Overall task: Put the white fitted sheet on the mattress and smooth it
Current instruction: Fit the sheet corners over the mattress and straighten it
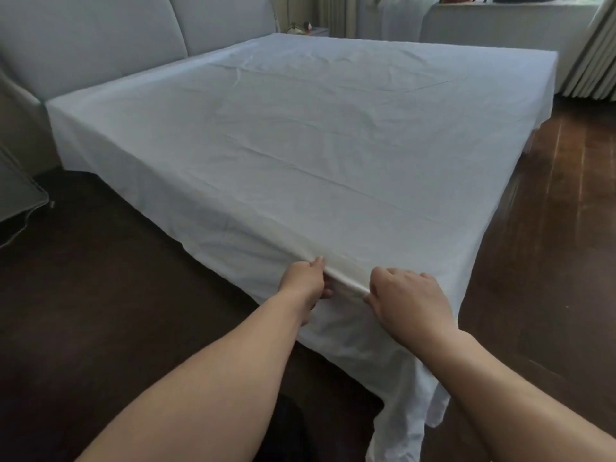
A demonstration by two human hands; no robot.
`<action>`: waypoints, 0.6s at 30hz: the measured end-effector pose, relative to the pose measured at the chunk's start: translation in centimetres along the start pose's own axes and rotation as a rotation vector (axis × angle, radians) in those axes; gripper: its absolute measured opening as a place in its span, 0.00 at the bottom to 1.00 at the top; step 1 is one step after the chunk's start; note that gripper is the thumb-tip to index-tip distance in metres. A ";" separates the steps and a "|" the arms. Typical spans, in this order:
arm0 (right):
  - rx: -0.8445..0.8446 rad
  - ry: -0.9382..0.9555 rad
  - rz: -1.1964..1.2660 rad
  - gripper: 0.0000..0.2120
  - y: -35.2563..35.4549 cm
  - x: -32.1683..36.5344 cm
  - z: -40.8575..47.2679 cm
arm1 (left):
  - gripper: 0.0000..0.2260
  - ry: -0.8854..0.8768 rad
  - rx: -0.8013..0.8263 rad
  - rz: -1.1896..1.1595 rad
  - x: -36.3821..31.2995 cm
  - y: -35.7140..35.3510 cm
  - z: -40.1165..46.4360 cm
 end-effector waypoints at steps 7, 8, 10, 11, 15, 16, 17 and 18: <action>-0.003 -0.008 -0.009 0.09 0.5 0.6 -0.4 | 0.15 0.019 0.034 -0.006 -0.5 0.4 -1.4; -0.001 -0.012 -0.007 0.09 0.5 0.5 -0.5 | 0.15 0.023 0.039 -0.013 -0.6 0.4 -1.6; 0.005 -0.020 -0.004 0.10 0.9 0.3 -0.6 | 0.15 0.046 0.049 -0.001 -0.7 0.4 -1.9; 0.021 -0.028 0.004 0.10 1.0 0.2 -0.7 | 0.15 0.063 0.071 0.017 -0.7 0.3 -2.2; 0.162 -0.077 0.171 0.10 1.1 -0.6 -0.9 | 0.15 -0.015 0.150 0.377 -1.1 -0.4 -3.1; 0.145 -0.106 0.251 0.11 1.4 -1.1 -0.9 | 0.16 -0.149 0.094 0.531 -1.8 -0.5 -3.1; 0.090 -0.173 0.334 0.12 2.0 -2.0 -0.9 | 0.17 -0.281 -0.001 0.634 -2.8 -0.8 -3.5; 0.012 -0.271 0.415 0.13 2.6 -3.2 -0.9 | 0.16 -0.395 -0.084 0.653 -3.7 -1.0 -4.1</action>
Point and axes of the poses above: each hand's wrist, its own z-axis towards the middle knuckle, its own y-axis out of the back of the hand, x = y × z, the point moved 4 cm from there along z, towards the middle knuckle
